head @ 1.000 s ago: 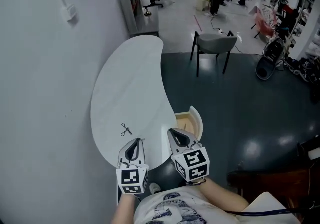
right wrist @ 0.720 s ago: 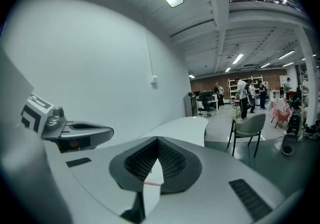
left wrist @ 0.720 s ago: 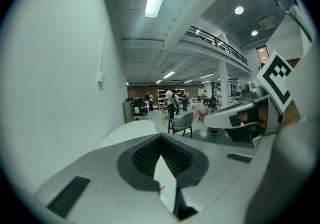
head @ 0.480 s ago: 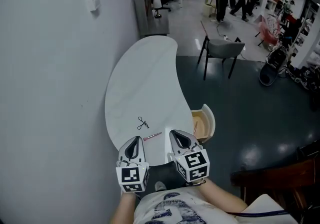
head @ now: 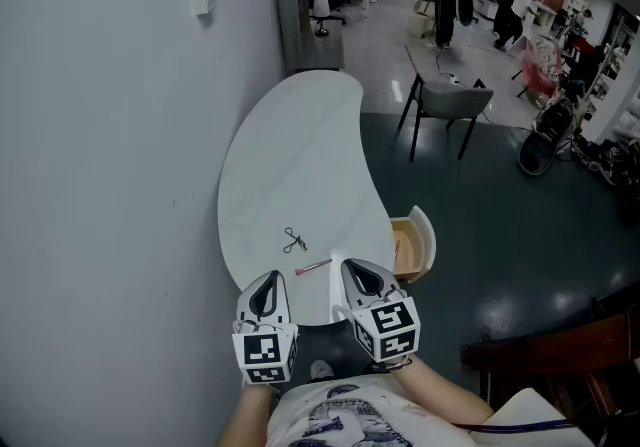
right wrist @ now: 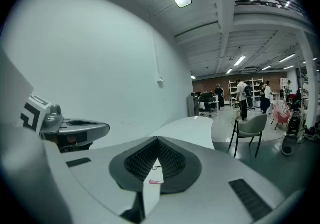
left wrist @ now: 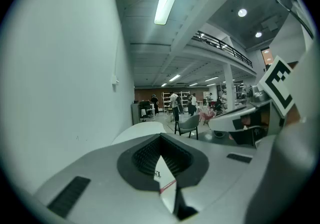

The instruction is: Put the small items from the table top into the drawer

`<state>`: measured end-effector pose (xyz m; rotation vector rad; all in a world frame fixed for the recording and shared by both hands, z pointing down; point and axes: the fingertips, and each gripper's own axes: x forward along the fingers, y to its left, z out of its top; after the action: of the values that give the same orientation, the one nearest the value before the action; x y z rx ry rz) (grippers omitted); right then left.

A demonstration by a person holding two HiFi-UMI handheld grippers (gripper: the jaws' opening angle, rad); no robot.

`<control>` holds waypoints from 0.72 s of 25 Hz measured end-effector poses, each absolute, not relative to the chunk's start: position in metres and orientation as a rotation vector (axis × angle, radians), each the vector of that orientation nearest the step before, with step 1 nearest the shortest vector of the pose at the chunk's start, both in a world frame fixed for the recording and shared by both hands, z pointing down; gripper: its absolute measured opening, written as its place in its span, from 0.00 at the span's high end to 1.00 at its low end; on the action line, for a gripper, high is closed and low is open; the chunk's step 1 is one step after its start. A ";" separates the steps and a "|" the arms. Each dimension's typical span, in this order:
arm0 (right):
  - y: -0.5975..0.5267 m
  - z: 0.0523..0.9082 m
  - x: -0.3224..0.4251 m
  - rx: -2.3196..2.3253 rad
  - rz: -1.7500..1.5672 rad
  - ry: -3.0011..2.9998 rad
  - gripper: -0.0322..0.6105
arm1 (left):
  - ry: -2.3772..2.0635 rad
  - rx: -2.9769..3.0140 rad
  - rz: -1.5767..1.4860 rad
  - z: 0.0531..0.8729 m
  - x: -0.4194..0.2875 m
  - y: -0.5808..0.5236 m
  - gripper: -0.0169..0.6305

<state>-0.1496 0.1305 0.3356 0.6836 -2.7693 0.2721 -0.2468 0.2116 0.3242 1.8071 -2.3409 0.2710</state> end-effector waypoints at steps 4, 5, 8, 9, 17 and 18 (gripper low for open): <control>0.133 0.339 -0.148 0.683 0.274 -2.763 0.92 | -2.318 1.813 0.285 0.329 -0.245 0.213 0.94; 0.132 0.339 -0.148 0.683 0.274 -2.761 0.92 | -2.317 1.813 0.282 0.330 -0.245 0.213 0.94; 0.131 0.341 -0.147 0.686 0.276 -2.758 0.92 | -2.327 1.826 0.280 0.330 -0.244 0.212 0.94; 0.130 0.342 -0.148 0.688 0.276 -2.757 0.92 | -2.327 1.829 0.278 0.330 -0.244 0.212 0.94; 0.144 0.344 -0.159 0.700 0.295 -2.746 0.92 | -2.301 1.844 0.273 0.331 -0.253 0.225 0.94; 0.147 0.346 -0.160 0.704 0.298 -2.741 0.92 | -2.293 1.847 0.270 0.333 -0.255 0.228 0.94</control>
<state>-0.1603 0.1471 0.3459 0.7044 -2.7410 0.2984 -0.2549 0.2284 0.3330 1.8471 -2.2932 0.2704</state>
